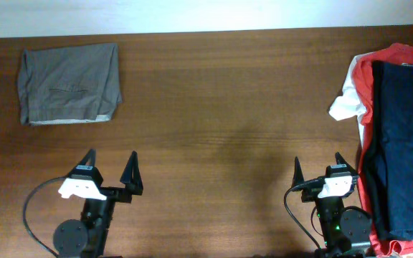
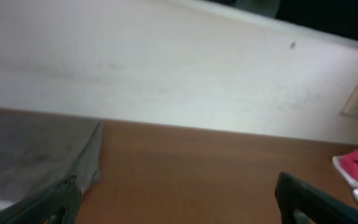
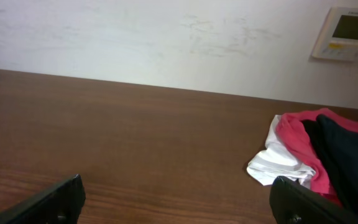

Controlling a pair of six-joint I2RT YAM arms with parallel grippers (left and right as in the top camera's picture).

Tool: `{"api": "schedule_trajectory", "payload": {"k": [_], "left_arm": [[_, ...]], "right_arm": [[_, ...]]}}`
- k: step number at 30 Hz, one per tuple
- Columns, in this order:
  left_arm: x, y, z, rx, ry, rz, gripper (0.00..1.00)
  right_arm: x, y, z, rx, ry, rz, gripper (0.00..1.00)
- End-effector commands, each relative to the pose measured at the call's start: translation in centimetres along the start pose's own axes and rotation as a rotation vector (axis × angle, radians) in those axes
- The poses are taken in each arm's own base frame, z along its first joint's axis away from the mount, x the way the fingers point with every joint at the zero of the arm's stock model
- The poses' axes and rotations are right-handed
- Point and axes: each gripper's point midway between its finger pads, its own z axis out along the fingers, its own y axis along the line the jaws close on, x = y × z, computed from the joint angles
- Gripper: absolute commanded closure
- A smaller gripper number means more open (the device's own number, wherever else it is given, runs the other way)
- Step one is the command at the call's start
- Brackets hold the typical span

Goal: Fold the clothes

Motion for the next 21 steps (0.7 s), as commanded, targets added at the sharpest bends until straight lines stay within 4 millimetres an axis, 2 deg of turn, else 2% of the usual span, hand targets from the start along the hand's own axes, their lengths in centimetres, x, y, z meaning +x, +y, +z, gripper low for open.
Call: {"api": "schedule_trajectory", "payload": {"k": [1, 6, 10, 12, 14, 21], "left_arm": [[3.0, 1.5, -0.1, -0.050, -0.002, -0.004, 0.01], [5.5, 3.6, -0.4, -0.169, -0.003, -0.005, 0.01], [6.5, 3.4, -0.5, -0.157, 0.033, 0.179, 0.01], [7.7, 3.0, -0.6, -0.132, 0.087, 0.266, 0.01], [7.9, 2.3, -0.5, -0.089, 0.097, 0.329, 0.01], [8.0, 2.3, -0.5, -0.089, 0.098, 0.331, 0.01]], "right_arm": [[0.2, -0.1, 0.0, 0.003, 0.003, -0.007, 0.02], [0.2, -0.1, 0.0, 0.003, 0.003, -0.007, 0.02], [0.2, -0.1, 0.0, 0.003, 0.003, -0.007, 0.02], [0.2, -0.1, 0.0, 0.003, 0.003, -0.007, 0.02], [0.2, -0.1, 0.0, 0.003, 0.003, -0.007, 0.02], [0.2, -0.1, 0.0, 0.003, 0.003, -0.007, 0.02]]}}
